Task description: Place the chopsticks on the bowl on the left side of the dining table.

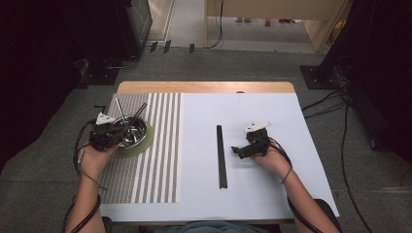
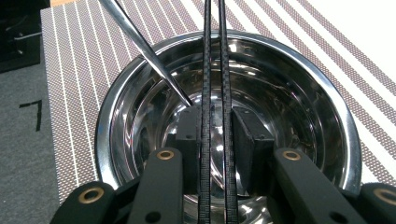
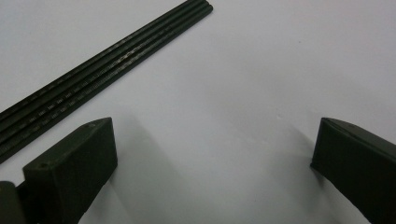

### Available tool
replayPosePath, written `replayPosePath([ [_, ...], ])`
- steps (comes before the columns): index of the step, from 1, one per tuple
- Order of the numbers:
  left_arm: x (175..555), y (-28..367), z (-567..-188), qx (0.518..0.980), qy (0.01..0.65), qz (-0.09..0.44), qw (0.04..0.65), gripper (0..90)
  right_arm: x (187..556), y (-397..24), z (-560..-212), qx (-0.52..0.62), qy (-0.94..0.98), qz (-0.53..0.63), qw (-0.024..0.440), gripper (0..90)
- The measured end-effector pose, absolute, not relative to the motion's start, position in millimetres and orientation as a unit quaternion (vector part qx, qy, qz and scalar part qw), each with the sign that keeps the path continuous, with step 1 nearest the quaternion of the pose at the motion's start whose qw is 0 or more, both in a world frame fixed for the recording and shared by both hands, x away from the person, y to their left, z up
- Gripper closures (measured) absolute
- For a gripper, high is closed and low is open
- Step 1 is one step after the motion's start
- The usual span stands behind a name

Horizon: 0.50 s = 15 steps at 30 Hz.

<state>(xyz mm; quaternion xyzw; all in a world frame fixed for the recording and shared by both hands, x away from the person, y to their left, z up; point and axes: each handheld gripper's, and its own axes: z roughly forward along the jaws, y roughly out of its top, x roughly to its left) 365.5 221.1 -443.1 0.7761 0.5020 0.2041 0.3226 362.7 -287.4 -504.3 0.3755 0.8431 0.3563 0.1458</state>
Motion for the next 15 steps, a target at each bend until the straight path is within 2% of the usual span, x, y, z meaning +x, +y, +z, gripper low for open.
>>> replayPosePath([
  [15, 366.2, 220.6, -441.9, 0.783, 0.496, 0.196, 0.321, 80.7, 362.6, -287.4, -504.2, 0.376, 0.843, 0.356, 0.146, 0.0],
])
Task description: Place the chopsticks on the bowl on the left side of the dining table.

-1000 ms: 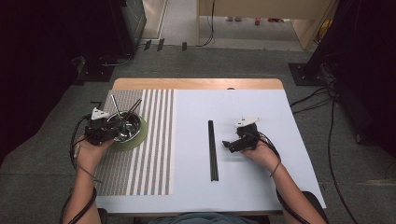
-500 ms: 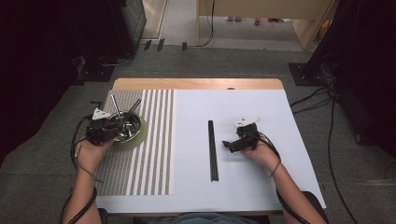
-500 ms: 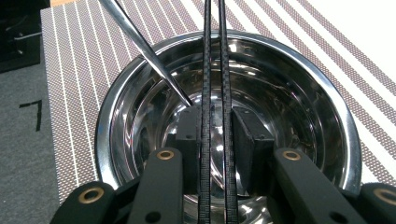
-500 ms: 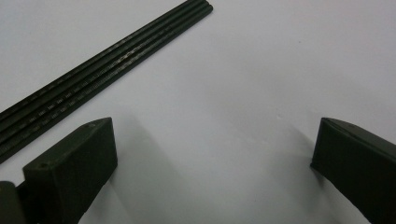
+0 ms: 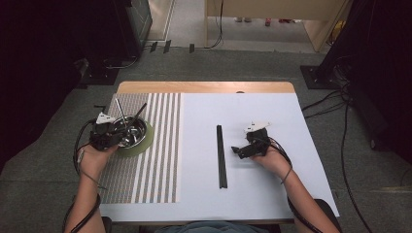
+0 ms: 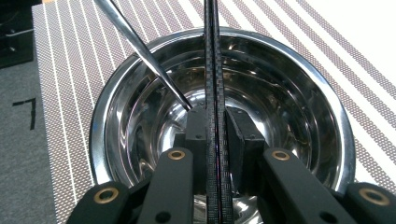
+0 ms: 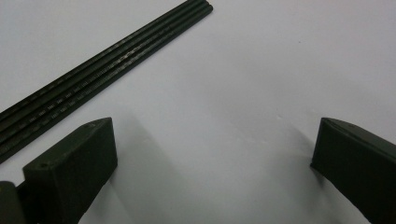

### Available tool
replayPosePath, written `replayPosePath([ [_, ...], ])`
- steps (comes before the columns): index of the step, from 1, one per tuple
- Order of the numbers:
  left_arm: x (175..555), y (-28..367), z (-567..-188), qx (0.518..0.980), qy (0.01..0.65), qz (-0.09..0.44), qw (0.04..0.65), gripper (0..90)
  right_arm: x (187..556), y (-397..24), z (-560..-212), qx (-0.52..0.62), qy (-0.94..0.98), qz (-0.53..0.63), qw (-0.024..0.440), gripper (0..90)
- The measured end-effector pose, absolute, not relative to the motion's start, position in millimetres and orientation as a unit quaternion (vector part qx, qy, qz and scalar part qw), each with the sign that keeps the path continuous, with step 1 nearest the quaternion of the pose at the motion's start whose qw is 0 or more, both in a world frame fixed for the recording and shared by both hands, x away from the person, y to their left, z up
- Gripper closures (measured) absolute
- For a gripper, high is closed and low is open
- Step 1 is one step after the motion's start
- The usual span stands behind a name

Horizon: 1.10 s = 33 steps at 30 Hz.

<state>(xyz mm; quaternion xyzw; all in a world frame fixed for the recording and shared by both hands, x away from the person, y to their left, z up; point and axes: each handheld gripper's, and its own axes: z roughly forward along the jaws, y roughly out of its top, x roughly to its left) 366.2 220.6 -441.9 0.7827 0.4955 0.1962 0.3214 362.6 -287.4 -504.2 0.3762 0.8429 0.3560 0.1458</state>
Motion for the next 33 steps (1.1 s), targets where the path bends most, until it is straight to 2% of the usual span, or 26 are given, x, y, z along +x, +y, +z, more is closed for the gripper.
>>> replayPosePath([
  [23, 364.1, 221.8, -441.5, 0.807, 0.459, 0.17, 0.331, 80.4, 362.5, -287.3, -504.2, 0.376, 0.843, 0.356, 0.146, 0.0],
  [26, 364.1, 221.7, -441.7, 0.804, 0.464, 0.171, 0.331, 74.4, 362.5, -287.4, -504.2, 0.376, 0.843, 0.356, 0.146, 0.0],
  [33, 358.3, 222.1, -434.5, 0.791, 0.472, 0.186, 0.341, 66.8, 362.5, -287.3, -504.2, 0.376, 0.843, 0.356, 0.146, 0.0],
])
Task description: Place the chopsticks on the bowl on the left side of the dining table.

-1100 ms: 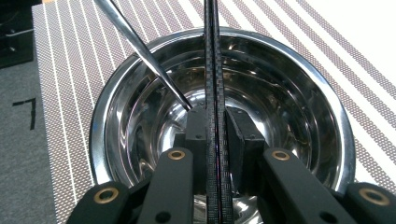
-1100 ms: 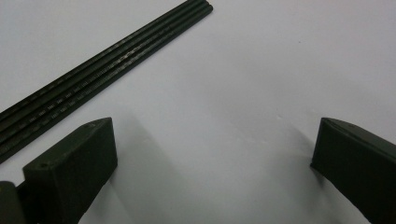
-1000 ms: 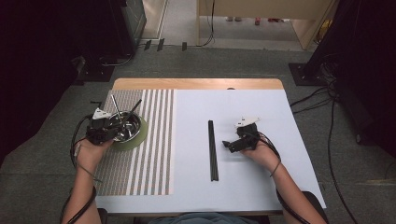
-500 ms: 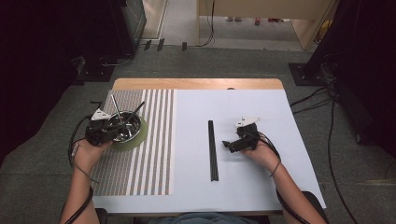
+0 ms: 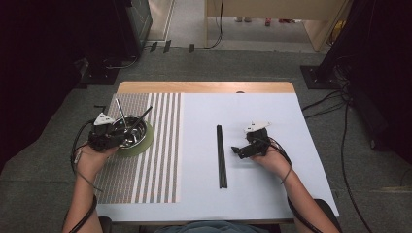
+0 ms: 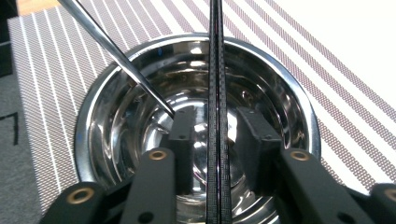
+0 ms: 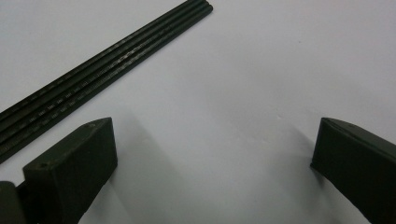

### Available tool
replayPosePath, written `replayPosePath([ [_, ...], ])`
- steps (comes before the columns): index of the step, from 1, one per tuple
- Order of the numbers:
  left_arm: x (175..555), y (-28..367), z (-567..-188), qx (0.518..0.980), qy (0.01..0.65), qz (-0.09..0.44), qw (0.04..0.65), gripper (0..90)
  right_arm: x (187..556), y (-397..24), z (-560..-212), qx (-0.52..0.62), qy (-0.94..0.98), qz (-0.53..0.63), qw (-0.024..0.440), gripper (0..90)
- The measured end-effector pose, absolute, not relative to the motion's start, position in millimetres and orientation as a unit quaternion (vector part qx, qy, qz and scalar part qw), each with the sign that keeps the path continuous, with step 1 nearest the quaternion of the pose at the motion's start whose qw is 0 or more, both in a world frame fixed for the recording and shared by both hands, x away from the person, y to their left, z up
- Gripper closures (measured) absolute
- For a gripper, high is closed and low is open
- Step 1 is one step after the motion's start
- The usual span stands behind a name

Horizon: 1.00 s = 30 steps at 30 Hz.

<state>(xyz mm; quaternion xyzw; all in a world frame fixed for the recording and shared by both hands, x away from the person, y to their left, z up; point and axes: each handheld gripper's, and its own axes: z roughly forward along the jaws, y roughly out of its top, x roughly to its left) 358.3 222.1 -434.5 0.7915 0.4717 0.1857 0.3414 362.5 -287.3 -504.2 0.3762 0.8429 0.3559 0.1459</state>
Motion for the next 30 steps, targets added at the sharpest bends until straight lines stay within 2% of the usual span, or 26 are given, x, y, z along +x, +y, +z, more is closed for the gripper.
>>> replayPosePath([
  [9, 343.2, 222.9, -427.0, 0.767, 0.497, 0.206, 0.349, 54.3, 362.3, -287.3, -504.2, 0.376, 0.843, 0.356, 0.146, 0.0],
  [13, 334.7, 222.8, -421.9, 0.76, 0.502, 0.218, 0.351, 54.1, 362.2, -287.3, -504.1, 0.376, 0.843, 0.356, 0.147, 0.0],
  [21, 317.0, 231.4, -422.4, 0.738, 0.52, 0.242, 0.356, 47.1, 362.0, -287.2, -504.1, 0.376, 0.843, 0.356, 0.148, 0.0],
  [30, 305.7, 235.8, -427.5, 0.736, 0.524, 0.251, 0.347, 42.3, 361.7, -287.1, -503.9, 0.376, 0.843, 0.355, 0.149, 0.0],
])
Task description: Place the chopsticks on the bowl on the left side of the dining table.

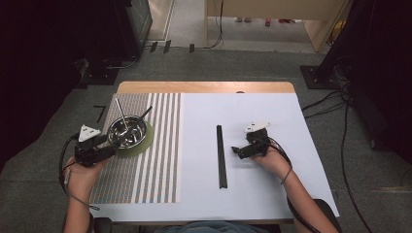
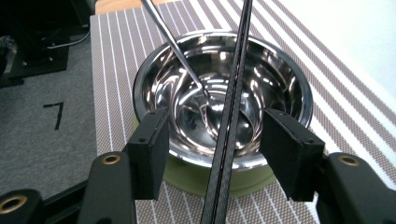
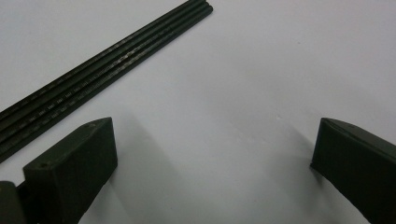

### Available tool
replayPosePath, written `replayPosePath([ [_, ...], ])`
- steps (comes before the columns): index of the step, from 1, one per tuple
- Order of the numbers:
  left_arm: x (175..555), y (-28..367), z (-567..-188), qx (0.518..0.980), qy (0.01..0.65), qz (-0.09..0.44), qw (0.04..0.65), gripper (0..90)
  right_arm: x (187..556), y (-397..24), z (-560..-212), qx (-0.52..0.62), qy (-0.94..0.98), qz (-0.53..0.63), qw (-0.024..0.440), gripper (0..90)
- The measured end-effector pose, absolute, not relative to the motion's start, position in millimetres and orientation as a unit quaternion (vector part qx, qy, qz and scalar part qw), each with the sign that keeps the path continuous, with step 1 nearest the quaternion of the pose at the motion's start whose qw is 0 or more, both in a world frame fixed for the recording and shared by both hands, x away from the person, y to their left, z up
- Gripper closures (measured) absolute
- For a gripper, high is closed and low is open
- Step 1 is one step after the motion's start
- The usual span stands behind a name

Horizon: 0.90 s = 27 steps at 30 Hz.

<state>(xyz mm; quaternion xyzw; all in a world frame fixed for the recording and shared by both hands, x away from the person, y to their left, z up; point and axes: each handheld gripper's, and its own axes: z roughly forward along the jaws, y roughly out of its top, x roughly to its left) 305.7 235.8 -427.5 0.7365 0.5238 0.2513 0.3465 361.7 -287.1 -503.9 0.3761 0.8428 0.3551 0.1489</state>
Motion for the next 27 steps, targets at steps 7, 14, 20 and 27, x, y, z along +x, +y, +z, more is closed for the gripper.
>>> replayPosePath([
  [7, 299.9, 241.5, -428.5, 0.731, 0.528, 0.258, 0.347, 40.7, 361.8, -287.3, -504.0, 0.376, 0.843, 0.355, 0.148, 0.0],
  [14, 299.2, 244.3, -432.4, 0.737, 0.529, 0.25, 0.337, 41.5, 361.9, -287.3, -504.0, 0.376, 0.843, 0.355, 0.148, 0.0],
  [20, 299.1, 248.0, -436.4, 0.736, 0.536, 0.249, 0.331, 40.9, 361.8, -287.3, -504.0, 0.376, 0.843, 0.355, 0.149, 0.0],
  [27, 299.9, 247.7, -439.9, 0.745, 0.531, 0.244, 0.321, 40.9, 361.8, -287.2, -504.0, 0.376, 0.843, 0.355, 0.149, 0.0],
])
